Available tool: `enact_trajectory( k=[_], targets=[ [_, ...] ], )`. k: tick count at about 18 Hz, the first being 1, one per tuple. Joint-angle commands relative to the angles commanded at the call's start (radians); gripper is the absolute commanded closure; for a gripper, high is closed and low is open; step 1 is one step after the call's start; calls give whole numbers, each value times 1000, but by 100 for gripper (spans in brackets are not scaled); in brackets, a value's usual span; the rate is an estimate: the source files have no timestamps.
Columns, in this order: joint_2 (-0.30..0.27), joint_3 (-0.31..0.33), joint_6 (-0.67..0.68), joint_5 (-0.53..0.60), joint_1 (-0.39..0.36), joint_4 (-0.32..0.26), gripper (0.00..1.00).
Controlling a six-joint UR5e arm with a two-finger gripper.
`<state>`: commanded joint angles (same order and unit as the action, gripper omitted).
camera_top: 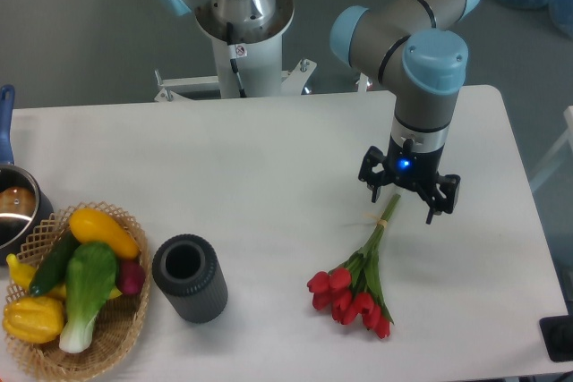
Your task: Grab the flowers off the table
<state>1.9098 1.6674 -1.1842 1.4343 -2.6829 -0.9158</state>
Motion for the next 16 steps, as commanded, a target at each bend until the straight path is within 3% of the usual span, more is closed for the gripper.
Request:
enact_trajectory(
  k=[16],
  targets=[
    [2,78,21,-2,-26,11,0]
  ],
)
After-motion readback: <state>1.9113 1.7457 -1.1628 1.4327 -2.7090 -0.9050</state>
